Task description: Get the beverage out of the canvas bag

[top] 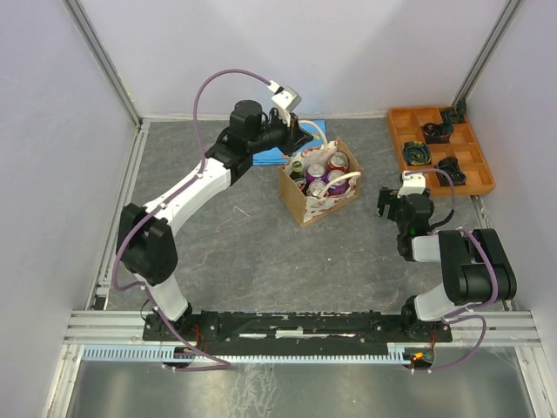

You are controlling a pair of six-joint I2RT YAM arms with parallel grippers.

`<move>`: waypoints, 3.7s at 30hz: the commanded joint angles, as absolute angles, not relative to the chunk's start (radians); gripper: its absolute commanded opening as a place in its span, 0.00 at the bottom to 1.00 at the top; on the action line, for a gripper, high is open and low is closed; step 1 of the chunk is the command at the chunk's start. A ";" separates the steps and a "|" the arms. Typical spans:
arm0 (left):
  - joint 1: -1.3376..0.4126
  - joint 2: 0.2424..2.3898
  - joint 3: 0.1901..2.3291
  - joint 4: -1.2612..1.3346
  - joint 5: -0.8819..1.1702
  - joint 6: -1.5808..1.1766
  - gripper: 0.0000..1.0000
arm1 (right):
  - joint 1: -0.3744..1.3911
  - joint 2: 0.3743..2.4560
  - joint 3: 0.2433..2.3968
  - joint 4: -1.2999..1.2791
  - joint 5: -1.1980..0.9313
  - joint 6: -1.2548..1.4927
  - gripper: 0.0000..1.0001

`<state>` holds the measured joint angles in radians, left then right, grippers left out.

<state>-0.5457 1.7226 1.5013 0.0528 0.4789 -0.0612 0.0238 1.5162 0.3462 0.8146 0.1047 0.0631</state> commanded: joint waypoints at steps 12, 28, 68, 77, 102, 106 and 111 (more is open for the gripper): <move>-0.585 1.636 1.222 0.330 0.447 0.084 0.69 | 0.021 1.513 0.370 0.856 0.097 0.058 0.99; -0.585 1.669 1.049 0.682 0.360 0.053 0.63 | 0.021 1.513 0.369 0.856 0.097 0.058 0.99; -0.584 1.800 1.123 0.709 0.362 0.034 0.03 | 0.021 1.512 0.369 0.856 0.097 0.058 0.99; -0.584 1.751 1.269 0.670 0.398 0.057 0.03 | 0.021 1.514 0.370 0.856 0.097 0.058 0.99; -0.584 1.562 1.652 0.393 0.341 0.138 0.03 | 0.021 1.512 0.370 0.856 0.097 0.058 0.99; -0.584 1.548 1.672 0.388 0.340 0.142 0.03 | 0.021 1.512 0.370 0.856 0.097 0.058 0.99; -0.584 1.500 1.676 0.329 0.291 0.212 0.03 | 0.021 1.513 0.370 0.856 0.097 0.058 0.99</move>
